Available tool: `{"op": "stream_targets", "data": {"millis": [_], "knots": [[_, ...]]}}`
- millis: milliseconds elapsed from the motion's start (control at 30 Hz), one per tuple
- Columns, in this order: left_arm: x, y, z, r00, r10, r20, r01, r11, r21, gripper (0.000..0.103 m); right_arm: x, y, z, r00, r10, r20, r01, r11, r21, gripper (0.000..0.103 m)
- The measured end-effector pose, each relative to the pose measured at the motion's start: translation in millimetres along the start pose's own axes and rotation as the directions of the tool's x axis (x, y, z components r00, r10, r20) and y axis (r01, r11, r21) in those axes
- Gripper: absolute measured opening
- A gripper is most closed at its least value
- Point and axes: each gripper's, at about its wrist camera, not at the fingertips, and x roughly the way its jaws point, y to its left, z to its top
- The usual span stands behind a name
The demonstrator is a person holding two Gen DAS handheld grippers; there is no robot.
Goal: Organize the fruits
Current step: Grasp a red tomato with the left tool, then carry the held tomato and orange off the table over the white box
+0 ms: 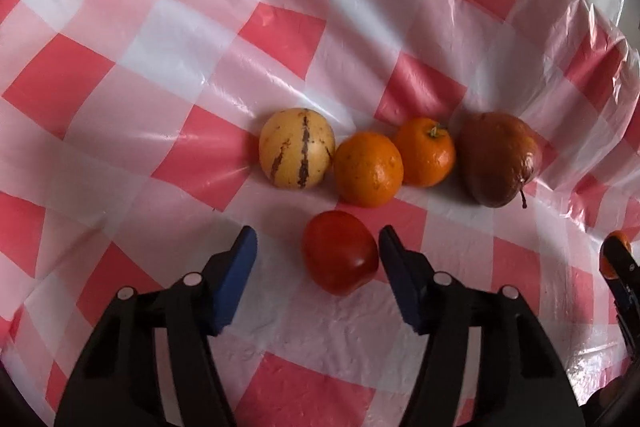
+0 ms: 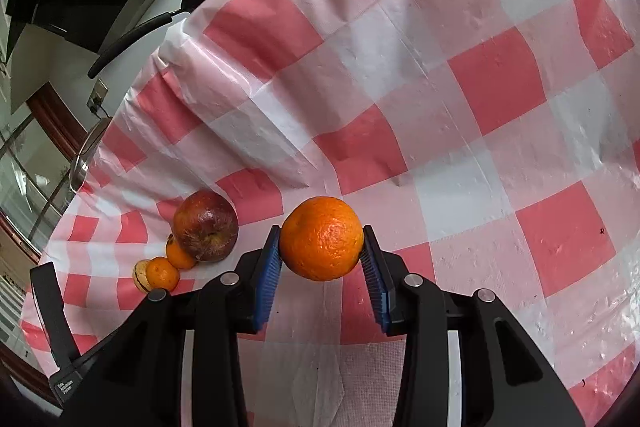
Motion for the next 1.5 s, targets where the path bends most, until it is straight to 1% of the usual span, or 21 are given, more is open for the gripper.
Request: {"op": "stream_targets", "data": {"millis": [67,233,467,567,633,733,800,867,933,1000,1067,1133,1167,1200,1267,1300,1367,1500], "knots": [[-0.7,-1.7,0.2,1.000,-0.022,0.006,0.022,1.000,0.014,0.035,-0.3,1.2,-0.4,1.000,-0.001,0.001,0.001,1.000,-0.008,0.039],[-5.9,8.6,-4.8,0.998,-0.060,0.018,0.061,0.998,-0.029,0.034,-0.4,2.8,-1.0,1.000,-0.002,0.002,0.002,1.000,-0.018,0.039],[-11.4,7.7,-4.3,0.996,-0.064,0.057,0.065,0.998,-0.019,0.034,0.7,3.8,-1.1,1.000,-0.004,0.004,0.005,1.000,-0.027,0.039],[-20.0,11.2,-16.3,0.995,-0.060,0.082,0.061,0.998,-0.018,0.034,-0.1,4.6,-1.7,1.000,-0.003,0.010,0.003,0.999,-0.032,0.039],[-27.8,7.6,-20.3,0.994,-0.054,0.100,0.056,0.998,-0.017,0.034,0.0,3.3,-0.8,1.000,0.020,0.014,-0.020,0.999,-0.029,0.039],[-42.0,3.1,-19.0,0.989,-0.074,0.125,0.080,0.996,-0.048,0.034,-5.0,-3.4,1.2,0.997,0.046,0.057,-0.046,0.999,0.000,0.039],[-57.6,6.5,-23.9,0.985,-0.069,0.158,0.079,0.995,-0.060,0.034,-5.5,-5.0,2.1,0.997,0.041,0.067,-0.042,0.999,0.012,0.039],[-76.0,10.7,-34.0,0.979,-0.040,0.199,0.054,0.996,-0.067,0.034,-6.1,-5.3,3.1,0.996,0.041,0.076,-0.042,0.999,0.015,0.039],[-89.4,17.2,-49.7,0.976,-0.023,0.218,0.042,0.996,-0.080,0.034,-8.9,-6.7,3.5,0.994,0.056,0.092,-0.058,0.998,0.021,0.039],[-106.1,29.1,-69.5,0.973,-0.024,0.231,0.049,0.993,-0.104,0.034,-11.5,-7.3,3.3,0.993,0.060,0.101,-0.063,0.998,0.027,0.039],[-118.5,39.3,-87.9,0.971,-0.029,0.238,0.062,0.990,-0.130,0.034,-15.6,-3.5,-0.1,0.995,0.050,0.091,-0.051,0.999,0.009,0.039],[-136.7,57.5,-109.3,0.965,-0.040,0.258,0.082,0.985,-0.153,0.034,-28.0,2.9,-10.5,0.997,0.026,0.075,-0.025,1.000,-0.016,0.039],[-143.3,65.7,-116.7,0.963,-0.045,0.267,0.091,0.983,-0.161,0.034,-38.4,5.8,-20.4,0.998,0.029,0.055,-0.028,0.999,-0.015,0.039],[-154.2,75.9,-127.1,0.959,-0.045,0.281,0.096,0.981,-0.170,0.034,-48.6,8.7,-29.0,0.998,0.041,0.053,-0.040,0.999,-0.018,0.039],[-173.0,87.2,-144.5,0.951,-0.024,0.309,0.078,0.983,-0.165,0.034,-75.4,21.3,-49.4,0.997,0.059,0.054,-0.056,0.997,-0.056,0.039],[-183.7,92.5,-155.9,0.949,-0.006,0.316,0.055,0.988,-0.146,0.034,-92.6,30.2,-63.2,0.996,0.074,0.046,-0.070,0.994,-0.080,0.039],[-195.2,98.6,-172.1,0.954,0.005,0.299,0.030,0.993,-0.113,0.034,-118.8,44.3,-87.4,0.995,0.093,0.032,-0.088,0.989,-0.118,0.039],[-215.1,114.1,-197.8,0.963,0.026,0.269,-0.004,0.996,-0.084,0.034,-147.4,68.4,-129.8,0.994,0.106,-0.030,-0.110,0.971,-0.213,0.039]]}}
